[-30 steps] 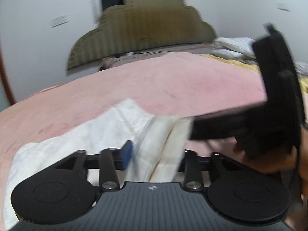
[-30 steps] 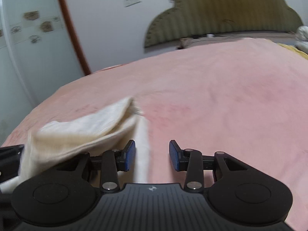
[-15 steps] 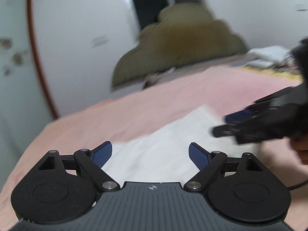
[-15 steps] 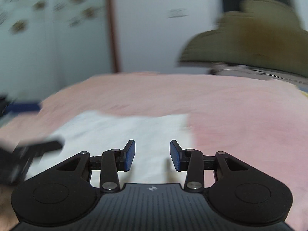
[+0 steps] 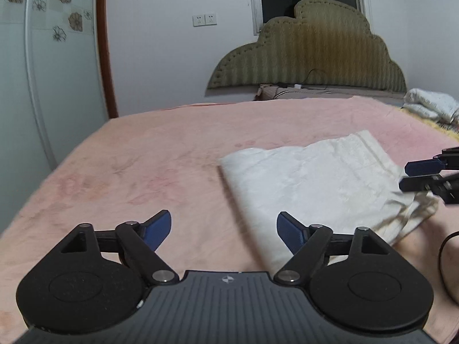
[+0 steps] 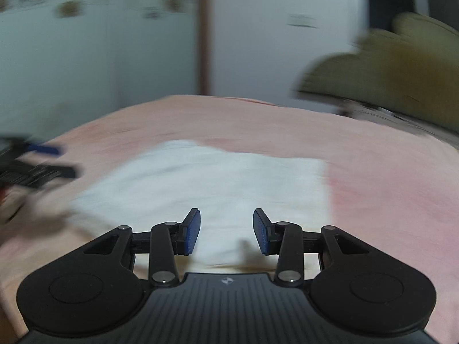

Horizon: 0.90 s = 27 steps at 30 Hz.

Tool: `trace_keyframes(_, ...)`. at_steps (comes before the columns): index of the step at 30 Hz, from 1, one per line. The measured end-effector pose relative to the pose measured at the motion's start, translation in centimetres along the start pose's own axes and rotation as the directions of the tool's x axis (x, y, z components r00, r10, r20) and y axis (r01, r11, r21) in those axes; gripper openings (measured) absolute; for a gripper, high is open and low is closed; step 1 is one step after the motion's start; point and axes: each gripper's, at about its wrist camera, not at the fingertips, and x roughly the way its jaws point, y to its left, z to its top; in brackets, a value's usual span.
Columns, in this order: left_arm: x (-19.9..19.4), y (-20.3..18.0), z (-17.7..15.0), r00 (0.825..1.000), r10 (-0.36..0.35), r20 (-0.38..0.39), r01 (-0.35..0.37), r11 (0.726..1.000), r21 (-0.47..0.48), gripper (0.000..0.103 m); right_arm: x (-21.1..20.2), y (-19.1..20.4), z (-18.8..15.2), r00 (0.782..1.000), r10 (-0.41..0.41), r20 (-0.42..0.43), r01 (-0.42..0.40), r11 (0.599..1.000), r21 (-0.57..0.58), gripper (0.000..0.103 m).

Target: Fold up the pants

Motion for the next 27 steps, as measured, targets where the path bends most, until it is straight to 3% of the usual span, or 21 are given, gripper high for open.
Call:
trace_keyframes(3,-2.4,0.1,-0.3,1.0,-0.015,-0.019,0.016,0.999,0.039,0.084,0.2,5.2,-0.6,0.997,0.073,-0.007,-0.073,0.966,-0.249,0.051)
trace_keyframes(6,-3.3,-1.2,-0.9,0.999,-0.035,-0.01,0.036,0.991,0.132,0.086,1.1,10.0,-1.9,1.0,0.028,-0.013,-0.03,0.867,-0.497,0.06)
trace_keyframes(8,-3.7,-2.7,-1.7,0.999,-0.038,0.012,0.035,0.978,0.207,0.091,1.6,11.7,-2.8,1.0,0.006,-0.024,-0.019,0.817,-0.577,0.06)
trace_keyframes(10,-3.6,-3.9,-2.1,0.999,-0.042,0.032,0.033,0.965,0.259,0.094,2.5,12.4,-3.1,0.999,-0.05,-0.005,0.036,0.796,-0.605,0.06)
trace_keyframes(12,-3.4,-4.9,-2.3,0.998,-0.044,0.034,0.032,0.954,0.297,0.094,3.0,12.2,-2.7,0.997,-0.075,0.025,0.076,0.816,-0.574,0.06)
trace_keyframes(16,-2.8,-6.6,-2.4,0.998,-0.062,0.034,0.046,0.937,0.346,0.094,3.2,10.3,-0.7,0.994,-0.072,0.085,0.101,0.903,-0.418,0.061)
trace_keyframes(19,-2.0,-8.0,-2.2,0.998,-0.042,0.057,0.018,0.93,0.366,0.095,3.4,9.6,0.5,0.991,-0.082,0.106,0.117,0.917,-0.381,0.061)
trace_keyframes(25,0.1,-8.6,-0.7,0.998,0.04,0.041,-0.05,0.963,0.264,0.1,3.4,9.4,0.4,0.982,-0.125,0.144,0.172,0.911,-0.375,0.061)
trace_keyframes(27,0.0,-8.7,-0.5,0.997,0.056,0.057,-0.069,0.967,0.246,0.101,3.6,8.7,0.7,0.983,-0.122,0.134,0.161,0.929,-0.335,0.061)
